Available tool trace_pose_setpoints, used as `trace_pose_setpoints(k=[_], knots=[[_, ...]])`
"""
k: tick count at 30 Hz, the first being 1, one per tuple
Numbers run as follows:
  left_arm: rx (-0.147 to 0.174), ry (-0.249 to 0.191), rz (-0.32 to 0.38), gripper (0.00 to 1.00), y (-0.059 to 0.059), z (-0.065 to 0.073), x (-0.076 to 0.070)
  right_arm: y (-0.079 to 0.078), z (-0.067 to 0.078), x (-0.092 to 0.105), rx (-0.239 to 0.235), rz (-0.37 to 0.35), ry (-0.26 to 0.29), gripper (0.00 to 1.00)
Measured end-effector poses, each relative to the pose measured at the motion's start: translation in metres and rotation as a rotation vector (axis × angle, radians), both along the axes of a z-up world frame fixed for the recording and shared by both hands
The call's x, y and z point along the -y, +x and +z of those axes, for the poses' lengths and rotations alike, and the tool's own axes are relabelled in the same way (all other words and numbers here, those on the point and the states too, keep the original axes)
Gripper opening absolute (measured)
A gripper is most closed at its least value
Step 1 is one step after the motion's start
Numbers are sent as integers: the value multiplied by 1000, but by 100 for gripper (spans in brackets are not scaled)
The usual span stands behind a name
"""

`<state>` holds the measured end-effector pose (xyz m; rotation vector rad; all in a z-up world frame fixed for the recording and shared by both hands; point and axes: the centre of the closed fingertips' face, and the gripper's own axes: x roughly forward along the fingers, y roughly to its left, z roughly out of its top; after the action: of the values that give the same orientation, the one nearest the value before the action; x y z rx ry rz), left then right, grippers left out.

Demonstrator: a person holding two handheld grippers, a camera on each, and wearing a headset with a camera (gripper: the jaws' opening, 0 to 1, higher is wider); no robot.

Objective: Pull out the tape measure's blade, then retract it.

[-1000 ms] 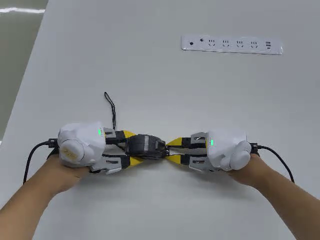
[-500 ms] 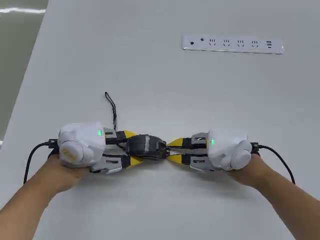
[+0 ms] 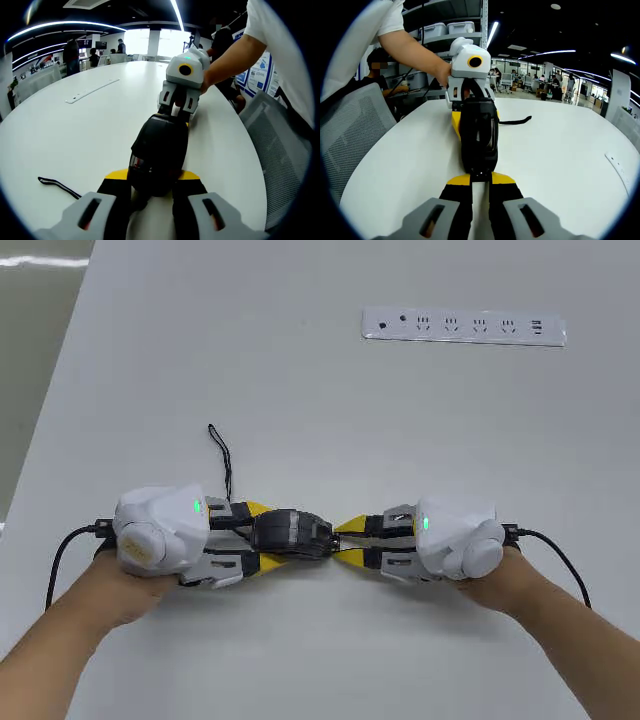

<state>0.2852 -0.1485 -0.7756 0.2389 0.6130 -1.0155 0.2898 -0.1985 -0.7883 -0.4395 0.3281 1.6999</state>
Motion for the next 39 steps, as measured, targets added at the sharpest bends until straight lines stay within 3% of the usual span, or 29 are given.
trace_pose_setpoints(k=[39], knots=[[0, -4, 2, 27, -1, 2, 2, 9, 0, 32, -14, -30, -13, 8]])
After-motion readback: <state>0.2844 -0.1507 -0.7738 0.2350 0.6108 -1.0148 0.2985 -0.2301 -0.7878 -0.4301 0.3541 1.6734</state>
